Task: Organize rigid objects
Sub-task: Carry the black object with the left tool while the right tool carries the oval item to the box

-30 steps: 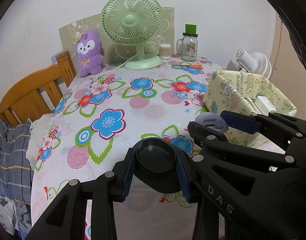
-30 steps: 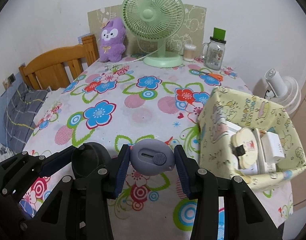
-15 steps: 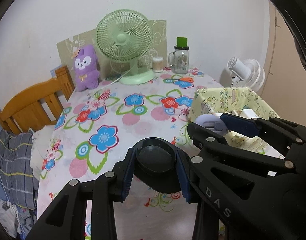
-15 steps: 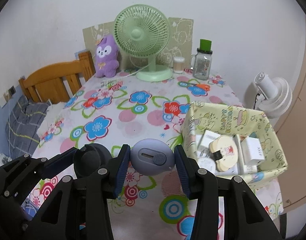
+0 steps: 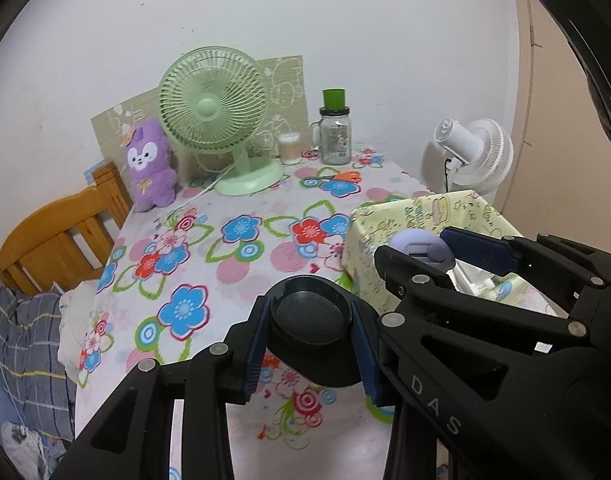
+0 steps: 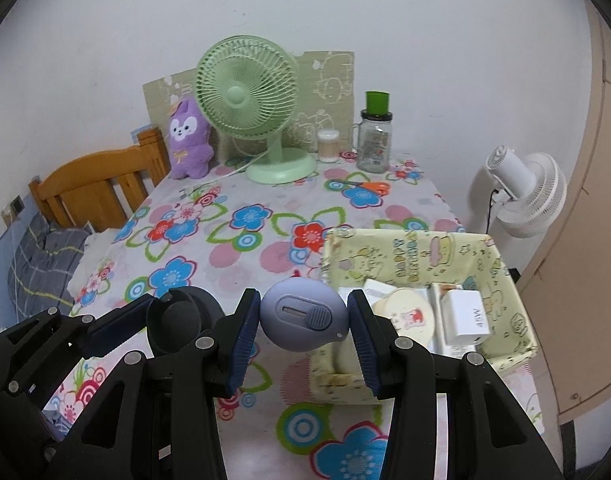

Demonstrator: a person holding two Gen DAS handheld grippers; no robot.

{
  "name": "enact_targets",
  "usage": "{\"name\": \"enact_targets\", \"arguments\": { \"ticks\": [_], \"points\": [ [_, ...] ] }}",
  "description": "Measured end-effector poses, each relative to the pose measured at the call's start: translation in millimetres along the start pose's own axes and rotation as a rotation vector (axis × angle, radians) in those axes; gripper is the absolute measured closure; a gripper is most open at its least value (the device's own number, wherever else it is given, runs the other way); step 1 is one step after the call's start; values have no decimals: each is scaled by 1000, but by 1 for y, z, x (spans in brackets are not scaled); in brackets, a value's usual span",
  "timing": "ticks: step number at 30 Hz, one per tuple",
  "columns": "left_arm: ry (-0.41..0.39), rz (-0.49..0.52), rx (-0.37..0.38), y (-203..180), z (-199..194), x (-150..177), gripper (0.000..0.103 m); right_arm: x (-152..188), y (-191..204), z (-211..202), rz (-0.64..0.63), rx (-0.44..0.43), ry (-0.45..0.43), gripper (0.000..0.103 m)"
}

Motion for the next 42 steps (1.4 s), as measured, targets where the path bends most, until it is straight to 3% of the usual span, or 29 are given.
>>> {"name": "enact_targets", "arguments": {
  "ticks": [23, 42],
  "points": [
    [14, 57, 119, -72, 48, -23, 62, -1, -87, 17, 59, 119, 20, 55],
    [103, 83, 132, -98, 96, -6, 62, 26, -122, 59, 137, 107, 143, 54]
  ]
}}
Point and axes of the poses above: each gripper's, at about its wrist camera, not at the fingertips, and z roughly the way its jaws point, y to its left, x to its underside, the point moved 4 cm from there along z, roughly the way its jaws point, and after that the axes turned 12 degrees about -y, right-handed, at the moved point
